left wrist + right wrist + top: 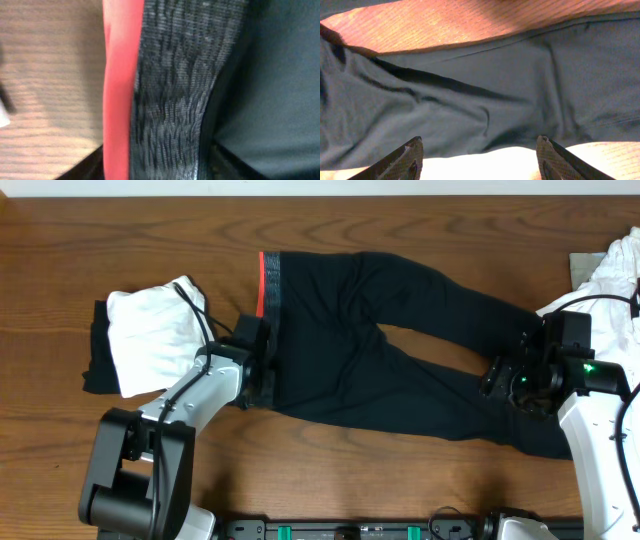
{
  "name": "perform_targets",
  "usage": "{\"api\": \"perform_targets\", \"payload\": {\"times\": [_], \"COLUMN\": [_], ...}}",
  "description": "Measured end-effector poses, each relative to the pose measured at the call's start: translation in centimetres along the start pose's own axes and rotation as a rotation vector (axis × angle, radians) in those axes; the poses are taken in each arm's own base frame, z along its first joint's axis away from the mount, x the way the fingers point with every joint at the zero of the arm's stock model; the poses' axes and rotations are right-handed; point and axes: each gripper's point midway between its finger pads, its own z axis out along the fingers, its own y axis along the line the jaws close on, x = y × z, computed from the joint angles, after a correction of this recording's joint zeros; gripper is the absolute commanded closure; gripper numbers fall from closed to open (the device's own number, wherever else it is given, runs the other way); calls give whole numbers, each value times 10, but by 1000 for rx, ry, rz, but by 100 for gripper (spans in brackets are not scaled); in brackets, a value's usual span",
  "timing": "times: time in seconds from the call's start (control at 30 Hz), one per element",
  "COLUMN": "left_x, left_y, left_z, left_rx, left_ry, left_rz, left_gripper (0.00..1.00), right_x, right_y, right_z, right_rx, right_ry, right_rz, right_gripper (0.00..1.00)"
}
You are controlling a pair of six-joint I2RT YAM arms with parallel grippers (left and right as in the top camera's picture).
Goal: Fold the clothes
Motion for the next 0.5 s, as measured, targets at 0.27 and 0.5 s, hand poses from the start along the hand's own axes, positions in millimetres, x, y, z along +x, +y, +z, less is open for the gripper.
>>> {"api": "perform_targets", "payload": {"times": [0.27, 0.5], "left_x": [18, 26], "left_y": [54, 85], "left_z": [-1, -1], "left_rx": [-176, -232], "left_ry": [89, 117], "left_rz": [-215, -343], "left_gripper": [94, 90], "right_x": [1, 3], "right_y": [-4, -15], "right_z": [0, 7], "right_rx": [20, 69], "right_ry": [1, 35], "right_rz": [-6, 19], "right_gripper": [30, 28]}}
